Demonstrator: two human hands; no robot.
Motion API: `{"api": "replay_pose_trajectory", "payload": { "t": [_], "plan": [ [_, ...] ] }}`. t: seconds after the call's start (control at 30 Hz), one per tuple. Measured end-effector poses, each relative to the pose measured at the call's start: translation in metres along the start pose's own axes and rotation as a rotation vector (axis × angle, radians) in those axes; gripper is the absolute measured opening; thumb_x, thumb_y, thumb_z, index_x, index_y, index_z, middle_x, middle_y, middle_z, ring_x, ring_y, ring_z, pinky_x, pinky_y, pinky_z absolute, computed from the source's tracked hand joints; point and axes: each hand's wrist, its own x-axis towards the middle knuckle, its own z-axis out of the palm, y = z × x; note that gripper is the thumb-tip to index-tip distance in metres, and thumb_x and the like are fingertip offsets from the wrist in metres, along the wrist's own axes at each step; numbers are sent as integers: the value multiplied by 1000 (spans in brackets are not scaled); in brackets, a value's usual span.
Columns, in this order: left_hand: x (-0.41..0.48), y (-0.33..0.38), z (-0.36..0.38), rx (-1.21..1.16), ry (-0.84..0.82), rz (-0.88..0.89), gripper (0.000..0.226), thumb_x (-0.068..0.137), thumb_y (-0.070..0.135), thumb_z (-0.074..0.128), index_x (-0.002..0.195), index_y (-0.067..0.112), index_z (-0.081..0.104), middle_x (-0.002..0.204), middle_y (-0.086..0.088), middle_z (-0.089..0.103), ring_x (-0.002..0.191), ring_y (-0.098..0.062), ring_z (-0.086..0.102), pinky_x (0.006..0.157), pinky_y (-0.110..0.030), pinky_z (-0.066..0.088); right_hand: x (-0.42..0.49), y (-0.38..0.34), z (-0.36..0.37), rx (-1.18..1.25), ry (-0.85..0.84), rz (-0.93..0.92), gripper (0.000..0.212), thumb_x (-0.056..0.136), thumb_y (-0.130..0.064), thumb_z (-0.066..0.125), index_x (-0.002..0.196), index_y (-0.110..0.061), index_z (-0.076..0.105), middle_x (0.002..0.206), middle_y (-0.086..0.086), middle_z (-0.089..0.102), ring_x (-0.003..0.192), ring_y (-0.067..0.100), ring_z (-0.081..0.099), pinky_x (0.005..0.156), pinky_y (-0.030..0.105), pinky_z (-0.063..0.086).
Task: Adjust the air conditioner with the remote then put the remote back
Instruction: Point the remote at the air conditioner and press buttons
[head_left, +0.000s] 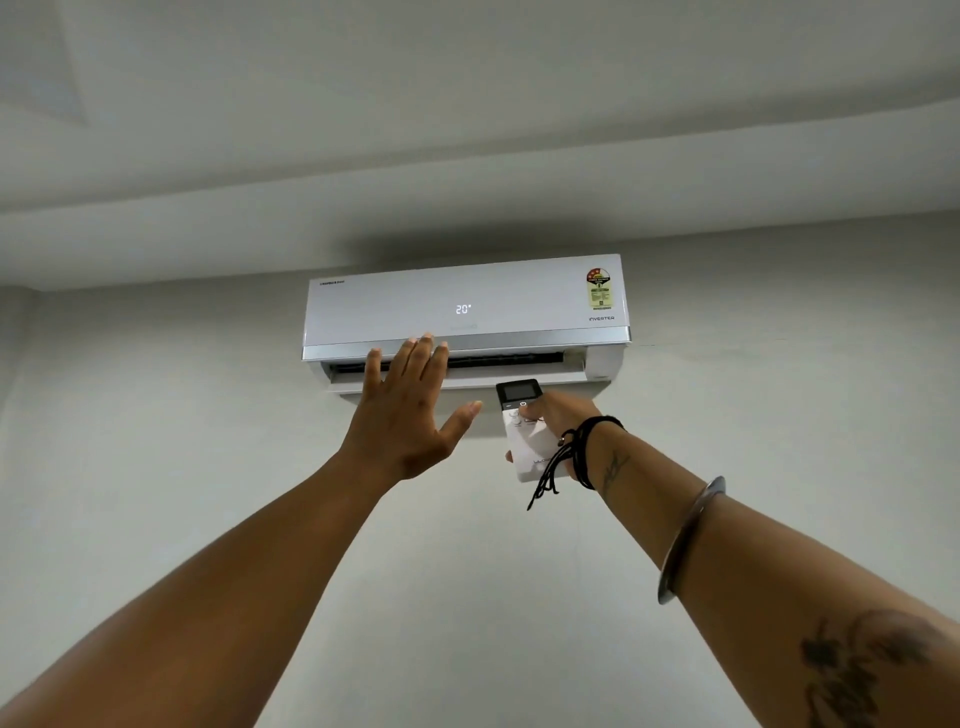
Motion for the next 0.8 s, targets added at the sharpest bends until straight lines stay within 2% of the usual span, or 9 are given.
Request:
{"api": "replay_pose_trajectory", "payload": {
  "t": [0.1,0.17,0.2,0.3,0.37,0.43,0.5,0.67,0.8],
  "plan": [
    [3,1,-5,2,0,-13,86,88,71,13,152,14,23,163,-9,21,150,-24,14,120,-52,2,-6,-3,3,19,-7,15,39,84,-7,65,122,3,64,127,26,70,113,44,72,95,55,60],
    [3,1,-8,5,-9,-12,87,87,71,12,152,14,22,163,-9,21,151,-24,14,120,-52,2,-8,-3,5,55,-19,22,32,83,-7,64,115,0,64,125,25,69,108,45,73,68,49,65],
    [3,0,-8,6,-12,-10,86,87,71,12,152,14,22,163,-9,21,150,-24,14,120,-52,2,-10,-3,6,71,-25,30,31,83,-7,64,113,-1,63,124,25,69,106,45,74,63,48,64],
    [-1,-1,-6,-6,-19,-7,83,90,69,17,151,14,23,162,-9,22,150,-24,15,120,-52,2,-11,-2,4,77,-24,32,28,83,-7,65,110,0,63,124,27,69,107,46,73,84,59,62],
    [-5,-2,-4,-7,-29,-6,81,90,69,19,151,15,23,162,-9,22,151,-24,14,120,-52,1,-13,-3,4,77,-12,35,14,83,-7,65,97,-4,62,123,26,69,108,45,73,89,62,59],
    [-9,-3,-2,-4,-33,-6,82,90,69,18,151,15,25,162,-9,24,150,-24,16,120,-53,1,-12,-2,4,60,-1,31,17,83,-6,64,101,-3,64,114,23,70,109,44,73,93,62,58],
    [-12,-4,0,-2,-42,-11,82,90,69,18,151,15,24,161,-8,25,150,-24,17,121,-53,2,-11,-1,4,47,-5,25,21,85,-5,63,105,-3,65,105,21,68,109,45,73,96,61,57],
    [-18,-8,7,-3,-45,-26,84,89,70,14,152,15,23,162,-8,23,151,-23,14,121,-53,2,-5,-1,7,9,8,13,41,84,-4,65,125,2,61,125,28,67,111,48,70,101,60,55],
    [-26,-12,15,20,-65,-23,85,89,70,11,152,14,23,163,-10,21,151,-24,14,121,-54,2,-2,-1,9,-13,12,1,40,84,-6,67,122,2,64,127,26,68,112,46,70,102,58,55]
  ]
}}
